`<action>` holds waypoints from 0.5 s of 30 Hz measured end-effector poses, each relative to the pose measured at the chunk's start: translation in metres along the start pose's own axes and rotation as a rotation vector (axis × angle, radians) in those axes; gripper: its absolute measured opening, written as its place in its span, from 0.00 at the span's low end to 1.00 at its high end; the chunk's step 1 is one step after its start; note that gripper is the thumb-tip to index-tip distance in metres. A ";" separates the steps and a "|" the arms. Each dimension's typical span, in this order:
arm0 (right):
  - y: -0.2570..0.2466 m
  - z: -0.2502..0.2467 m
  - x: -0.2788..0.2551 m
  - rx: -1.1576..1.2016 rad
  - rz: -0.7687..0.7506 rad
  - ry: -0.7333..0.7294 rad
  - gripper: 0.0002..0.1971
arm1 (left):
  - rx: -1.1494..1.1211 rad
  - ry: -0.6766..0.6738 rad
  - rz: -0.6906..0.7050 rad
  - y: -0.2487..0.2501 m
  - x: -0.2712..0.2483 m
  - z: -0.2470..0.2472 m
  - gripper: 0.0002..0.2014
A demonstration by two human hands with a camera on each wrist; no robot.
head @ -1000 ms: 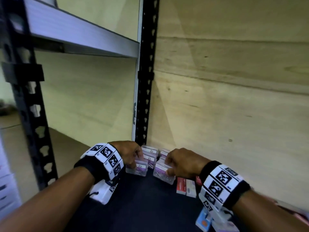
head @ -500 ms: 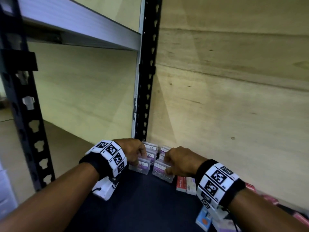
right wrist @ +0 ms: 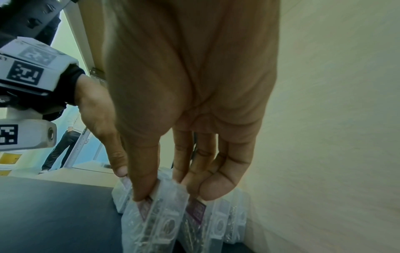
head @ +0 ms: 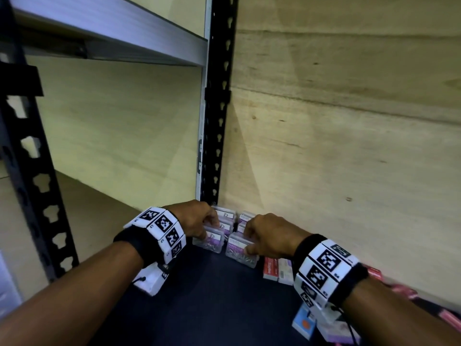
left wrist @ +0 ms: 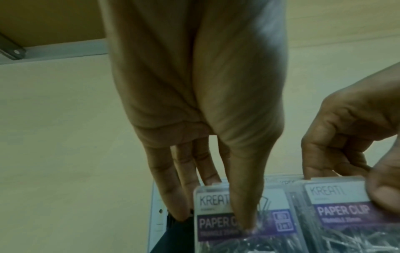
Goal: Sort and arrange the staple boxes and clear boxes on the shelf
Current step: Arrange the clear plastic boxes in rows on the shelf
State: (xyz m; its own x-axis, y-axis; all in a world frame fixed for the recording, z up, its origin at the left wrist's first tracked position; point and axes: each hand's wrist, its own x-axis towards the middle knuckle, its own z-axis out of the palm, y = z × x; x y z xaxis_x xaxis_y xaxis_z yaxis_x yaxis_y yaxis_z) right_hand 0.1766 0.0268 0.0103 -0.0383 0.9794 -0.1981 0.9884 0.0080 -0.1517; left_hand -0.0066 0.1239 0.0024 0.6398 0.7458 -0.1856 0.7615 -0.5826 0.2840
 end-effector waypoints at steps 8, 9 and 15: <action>0.013 -0.011 -0.010 0.083 -0.018 0.006 0.24 | 0.084 0.075 0.014 0.007 -0.004 -0.011 0.22; 0.016 -0.014 -0.012 0.079 -0.021 0.009 0.24 | 0.100 0.092 0.021 0.009 -0.005 -0.013 0.21; 0.053 -0.030 -0.052 0.048 0.035 0.009 0.24 | 0.152 0.137 0.127 0.060 -0.014 -0.020 0.19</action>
State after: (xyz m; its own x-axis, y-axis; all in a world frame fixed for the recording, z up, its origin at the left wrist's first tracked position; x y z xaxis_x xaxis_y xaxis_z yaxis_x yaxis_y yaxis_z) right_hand 0.2348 -0.0172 0.0416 -0.0021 0.9807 -0.1956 0.9810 -0.0359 -0.1907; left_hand 0.0282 0.0847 0.0409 0.7193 0.6943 -0.0248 0.6893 -0.7087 0.1500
